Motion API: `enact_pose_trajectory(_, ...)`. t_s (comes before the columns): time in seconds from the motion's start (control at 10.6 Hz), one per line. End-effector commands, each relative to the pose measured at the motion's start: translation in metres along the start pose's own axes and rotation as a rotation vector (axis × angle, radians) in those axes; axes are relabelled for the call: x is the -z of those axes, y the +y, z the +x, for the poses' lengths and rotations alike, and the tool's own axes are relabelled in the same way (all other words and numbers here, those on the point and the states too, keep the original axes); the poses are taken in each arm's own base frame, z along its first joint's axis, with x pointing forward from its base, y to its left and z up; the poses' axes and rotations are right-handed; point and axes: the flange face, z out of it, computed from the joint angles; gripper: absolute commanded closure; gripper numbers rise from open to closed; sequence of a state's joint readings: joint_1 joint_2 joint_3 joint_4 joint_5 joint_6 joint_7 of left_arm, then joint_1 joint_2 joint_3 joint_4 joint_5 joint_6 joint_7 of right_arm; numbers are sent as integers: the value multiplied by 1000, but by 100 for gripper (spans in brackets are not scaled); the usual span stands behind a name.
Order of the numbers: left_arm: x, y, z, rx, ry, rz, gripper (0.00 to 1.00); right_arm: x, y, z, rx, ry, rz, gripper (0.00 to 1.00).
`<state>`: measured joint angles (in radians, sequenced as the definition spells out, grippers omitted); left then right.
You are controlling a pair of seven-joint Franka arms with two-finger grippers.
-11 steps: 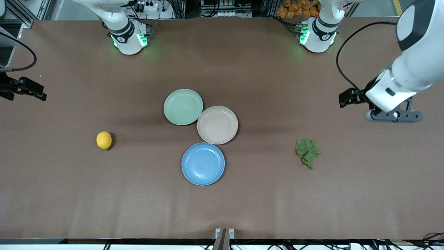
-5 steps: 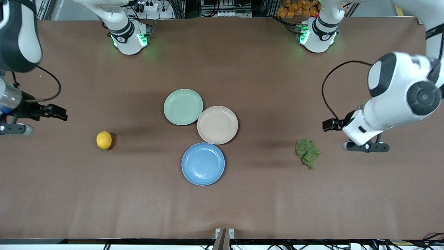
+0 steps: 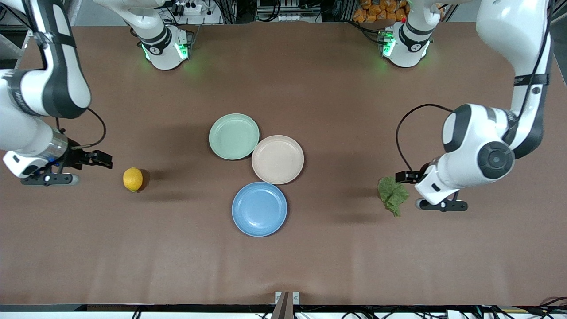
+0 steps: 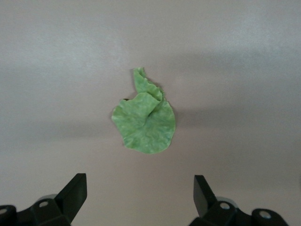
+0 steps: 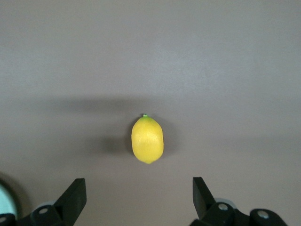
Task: Place lemon and lettuce in plates
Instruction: 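Lower and close the right gripper on the lemon while the left grasps lettuce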
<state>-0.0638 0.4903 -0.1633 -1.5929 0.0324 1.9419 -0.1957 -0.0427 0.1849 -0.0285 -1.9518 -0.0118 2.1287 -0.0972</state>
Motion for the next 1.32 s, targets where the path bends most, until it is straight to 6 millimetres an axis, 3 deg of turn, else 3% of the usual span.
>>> enact_pose_trajectory(0.0, -20, 11, 9, 25, 6, 33, 0, -37, 4, -9, 24, 17, 19, 0)
enact_pose_trajectory(0.38, -59, 10, 18, 18, 9, 53, 0, -84, 6, -4, 51, 32, 14, 0)
enact_pose_trajectory(0.66, -97, 6, 29, 17, 27, 53, 0, -142, 5, -18, 44, 84, 5, 0)
enact_pose_trajectory(1.13, -124, 5, 36, 10, 54, 49, 0, -199, 4, -23, 34, 138, -7, 0)
enact_pose_trajectory(1.23, -129, 5, 37, 10, 55, 47, 0, -201, 3, -23, 36, 137, -7, 0)
